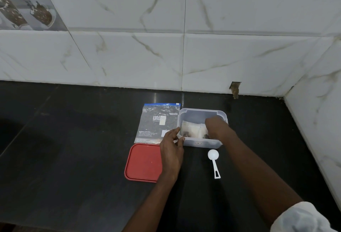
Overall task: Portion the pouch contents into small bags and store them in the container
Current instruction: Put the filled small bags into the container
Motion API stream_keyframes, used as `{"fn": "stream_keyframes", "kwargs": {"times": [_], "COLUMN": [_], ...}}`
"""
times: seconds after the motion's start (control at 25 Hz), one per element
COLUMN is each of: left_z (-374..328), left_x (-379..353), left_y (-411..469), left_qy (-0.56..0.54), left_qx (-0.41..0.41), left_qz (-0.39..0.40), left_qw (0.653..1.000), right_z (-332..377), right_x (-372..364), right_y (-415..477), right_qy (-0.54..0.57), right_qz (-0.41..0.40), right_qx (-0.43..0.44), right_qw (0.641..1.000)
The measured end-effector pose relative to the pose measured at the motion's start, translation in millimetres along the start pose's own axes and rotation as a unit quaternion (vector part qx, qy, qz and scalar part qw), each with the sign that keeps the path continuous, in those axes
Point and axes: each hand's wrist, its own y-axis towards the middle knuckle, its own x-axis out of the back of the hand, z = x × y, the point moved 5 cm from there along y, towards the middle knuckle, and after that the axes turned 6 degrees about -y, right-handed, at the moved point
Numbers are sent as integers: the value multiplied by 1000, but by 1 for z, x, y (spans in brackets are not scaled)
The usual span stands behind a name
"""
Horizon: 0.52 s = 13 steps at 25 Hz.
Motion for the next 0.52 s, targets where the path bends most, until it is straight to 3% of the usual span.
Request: {"fn": "stream_keyframes", "kwargs": {"times": [0.4, 0.52], "left_z": [-3, -9], "left_x": [2, 5], "left_y": [1, 0], "left_qy": [2, 7], "left_qx": [5, -18], "left_qz": [10, 23], "left_qw": [1000, 1000], "right_z": [4, 0], "right_x": [-13, 0], "right_y": [7, 0], "right_qy": [58, 133], "right_qz": [17, 4], "right_qx": [-9, -36], "right_qw": [998, 990]}}
